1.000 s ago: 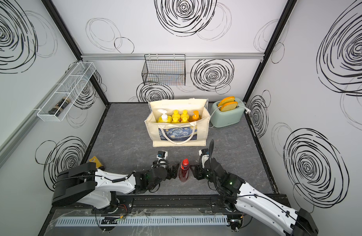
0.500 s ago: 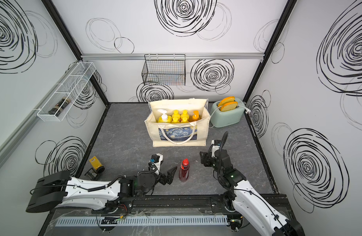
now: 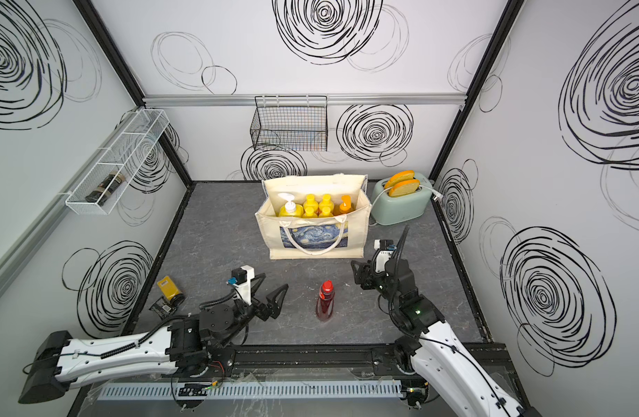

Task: Pack dish soap into the shopping bag
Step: Adjust the bottle of dish soap at the center of the board, then adjust the shopping bag at the center of the board.

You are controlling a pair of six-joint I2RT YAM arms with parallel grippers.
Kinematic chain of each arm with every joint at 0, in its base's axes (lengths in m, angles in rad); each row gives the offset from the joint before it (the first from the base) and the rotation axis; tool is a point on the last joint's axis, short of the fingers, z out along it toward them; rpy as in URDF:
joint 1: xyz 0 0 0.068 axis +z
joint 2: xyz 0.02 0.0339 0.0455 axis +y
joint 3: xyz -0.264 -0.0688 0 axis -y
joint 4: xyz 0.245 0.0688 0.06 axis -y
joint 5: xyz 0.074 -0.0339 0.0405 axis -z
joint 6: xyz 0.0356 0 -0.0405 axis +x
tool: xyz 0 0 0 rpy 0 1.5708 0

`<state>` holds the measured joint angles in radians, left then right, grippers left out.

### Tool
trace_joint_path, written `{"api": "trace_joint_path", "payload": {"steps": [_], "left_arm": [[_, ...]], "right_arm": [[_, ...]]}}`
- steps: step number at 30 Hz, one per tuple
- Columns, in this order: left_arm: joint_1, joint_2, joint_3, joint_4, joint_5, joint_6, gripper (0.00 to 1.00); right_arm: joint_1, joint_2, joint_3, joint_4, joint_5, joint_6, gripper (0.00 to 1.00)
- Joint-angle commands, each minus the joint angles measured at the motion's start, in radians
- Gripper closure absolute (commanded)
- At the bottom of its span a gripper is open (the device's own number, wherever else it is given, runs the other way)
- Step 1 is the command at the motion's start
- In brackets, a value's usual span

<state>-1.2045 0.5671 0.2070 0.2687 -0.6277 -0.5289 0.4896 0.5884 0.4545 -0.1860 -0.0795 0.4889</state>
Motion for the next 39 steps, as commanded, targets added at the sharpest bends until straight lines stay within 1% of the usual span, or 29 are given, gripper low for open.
{"api": "trace_joint_path", "payload": {"steps": [1, 3, 6, 7, 9, 11, 12, 13, 15, 16, 18, 20, 21, 23, 27, 30, 32, 34, 36, 38, 39], "left_arm": [[0.089, -0.122, -0.067, -0.051, 0.061, -0.019, 0.01], [0.149, -0.207, -0.093, -0.085, 0.098, -0.036, 0.04], [0.226, -0.305, -0.107, -0.137, 0.142, -0.041, 0.04], [0.245, -0.323, -0.097, -0.156, 0.135, -0.035, 0.04], [0.280, -0.335, -0.048, -0.218, 0.078, -0.012, 0.04], [0.310, -0.305, 0.018, -0.249, -0.008, 0.006, 0.04], [0.334, -0.278, 0.063, -0.244, -0.027, 0.018, 0.04], [0.358, -0.243, 0.098, -0.225, -0.022, 0.031, 0.04], [0.427, -0.148, 0.180, -0.157, 0.042, 0.043, 0.04], [0.464, -0.099, 0.218, -0.137, 0.089, 0.040, 0.04], [0.570, 0.030, 0.325, -0.112, 0.231, 0.026, 0.04], [0.666, 0.150, 0.437, -0.128, 0.369, 0.012, 0.04], [0.706, 0.207, 0.497, -0.143, 0.418, 0.007, 0.04], [0.763, 0.307, 0.613, -0.177, 0.491, 0.022, 0.04], [0.863, 0.530, 0.877, -0.324, 0.644, 0.095, 0.04], [0.907, 0.655, 1.016, -0.403, 0.703, 0.144, 0.04], [0.915, 0.705, 1.062, -0.426, 0.734, 0.164, 0.04], [0.915, 0.740, 1.080, -0.439, 0.756, 0.181, 0.04], [0.912, 0.760, 1.070, -0.434, 0.757, 0.187, 0.03], [0.910, 0.776, 1.055, -0.421, 0.755, 0.187, 0.02], [0.909, 0.782, 1.051, -0.417, 0.752, 0.186, 0.01]], "right_arm": [[0.045, 0.012, 0.121, -0.133, -0.088, 0.010, 0.32], [0.116, 0.031, 0.173, -0.187, -0.047, 0.021, 0.32], [0.236, 0.025, 0.236, -0.252, 0.074, 0.025, 0.32], [0.264, 0.027, 0.260, -0.275, 0.098, 0.025, 0.32], [0.310, 0.053, 0.331, -0.340, 0.115, 0.021, 0.32], [0.341, 0.099, 0.403, -0.404, 0.120, 0.013, 0.32], [0.360, 0.126, 0.440, -0.437, 0.133, 0.008, 0.32], [0.377, 0.148, 0.467, -0.463, 0.151, 0.002, 0.31], [0.418, 0.188, 0.521, -0.516, 0.211, -0.006, 0.30], [0.431, 0.202, 0.539, -0.536, 0.229, -0.007, 0.30], [0.453, 0.221, 0.572, -0.561, 0.255, -0.008, 0.30], [0.464, 0.223, 0.588, -0.569, 0.257, -0.003, 0.29], [0.469, 0.224, 0.594, -0.573, 0.256, 0.000, 0.29], [0.477, 0.227, 0.607, -0.588, 0.254, 0.007, 0.29], [0.495, 0.240, 0.623, -0.625, 0.279, 0.004, 0.28], [0.497, 0.244, 0.636, -0.640, 0.318, -0.013, 0.28], [0.497, 0.251, 0.656, -0.645, 0.346, -0.025, 0.28], [0.497, 0.253, 0.675, -0.634, 0.391, -0.045, 0.29], [0.495, 0.261, 0.690, -0.605, 0.464, -0.071, 0.29], [0.486, 0.292, 0.724, -0.559, 0.528, -0.109, 0.30], [0.478, 0.311, 0.740, -0.533, 0.541, -0.129, 0.32]]}}
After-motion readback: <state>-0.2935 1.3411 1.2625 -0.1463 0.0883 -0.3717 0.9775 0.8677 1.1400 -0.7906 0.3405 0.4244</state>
